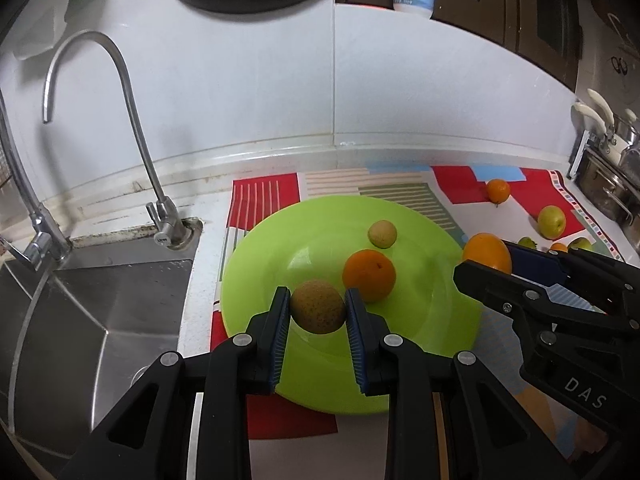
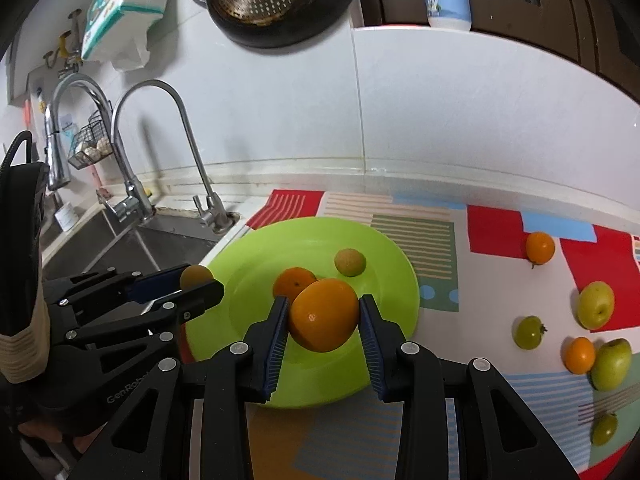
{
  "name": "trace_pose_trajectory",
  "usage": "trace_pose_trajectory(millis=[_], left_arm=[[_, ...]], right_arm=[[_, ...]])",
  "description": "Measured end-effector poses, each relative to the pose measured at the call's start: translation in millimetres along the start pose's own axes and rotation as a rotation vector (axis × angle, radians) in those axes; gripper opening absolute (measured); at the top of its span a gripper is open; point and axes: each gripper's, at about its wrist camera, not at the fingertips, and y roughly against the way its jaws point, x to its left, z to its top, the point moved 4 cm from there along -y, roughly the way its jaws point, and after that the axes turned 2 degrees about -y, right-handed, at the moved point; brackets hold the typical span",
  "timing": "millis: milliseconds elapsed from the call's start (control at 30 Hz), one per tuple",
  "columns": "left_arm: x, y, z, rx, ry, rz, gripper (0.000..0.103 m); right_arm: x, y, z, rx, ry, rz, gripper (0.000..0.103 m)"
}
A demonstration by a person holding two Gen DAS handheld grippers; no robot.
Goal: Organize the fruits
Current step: 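Carry the brown fruit onto the green plate with the left gripper while the right sets its orange there, then open both grippers and move them from the plate toward the remaining fruits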
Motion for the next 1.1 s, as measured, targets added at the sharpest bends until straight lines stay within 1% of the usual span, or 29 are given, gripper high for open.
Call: trace_pose_trajectory(millis=[167,333,367,400,467,600,667,700,900,967,1100], left_arm=[[1.2,-11.5,-1.7,0.021,0.004,-0.011,0.028],[3.0,-13.8,-0.8,0.022,0.012,-0.008,0.029],[3.6,-12.8,-0.4,0.019,0.014,-0.005,0.032],[3.9,-11.8,-0.1,0.016,0.015,-0.002,0.033],[5.8,-7.7,0.3,0.009,0.018,0.008,0.035],[7.0,1.9,0.0,-0.004,0.021,0.022,0.039],[6.3,6.9,-0.6,-0.011,0.017,0.027,0.045],[5.8,9.1,-1.0,-0.014,0.016,0.028,0.046],[-2.5,29.8,-3.8,-0.042,0.009,0.021,0.059],[-4.6,35.7,-3.9,-0.050,0.008,0.020,0.065],[-10.3,50.3,-3.8,-0.077,0.004,0.022,0.074]], right_arm=[[-3.1,-15.4,-0.7,0.028,-0.007,0.005,0.036],[-5.8,-24.6,-2.5,0.050,-0.024,0.012,0.036],[-6.5,-25.0,-2.5,0.052,-0.029,0.011,0.037],[-7.0,-24.7,-2.2,0.050,-0.032,0.008,0.041],[-8.5,-20.7,-0.6,0.036,-0.037,-0.003,0.047],[-10.2,-9.9,0.5,0.015,-0.040,-0.026,0.047],[-11.5,-3.9,-0.2,0.008,-0.044,-0.035,0.047],[-11.9,-1.1,-0.9,0.006,-0.044,-0.041,0.047],[-13.6,21.8,-6.6,-0.015,-0.044,-0.073,0.058],[-15.0,30.5,-8.9,-0.022,-0.047,-0.085,0.062],[-20.6,49.4,-13.4,-0.040,-0.065,-0.121,0.067]])
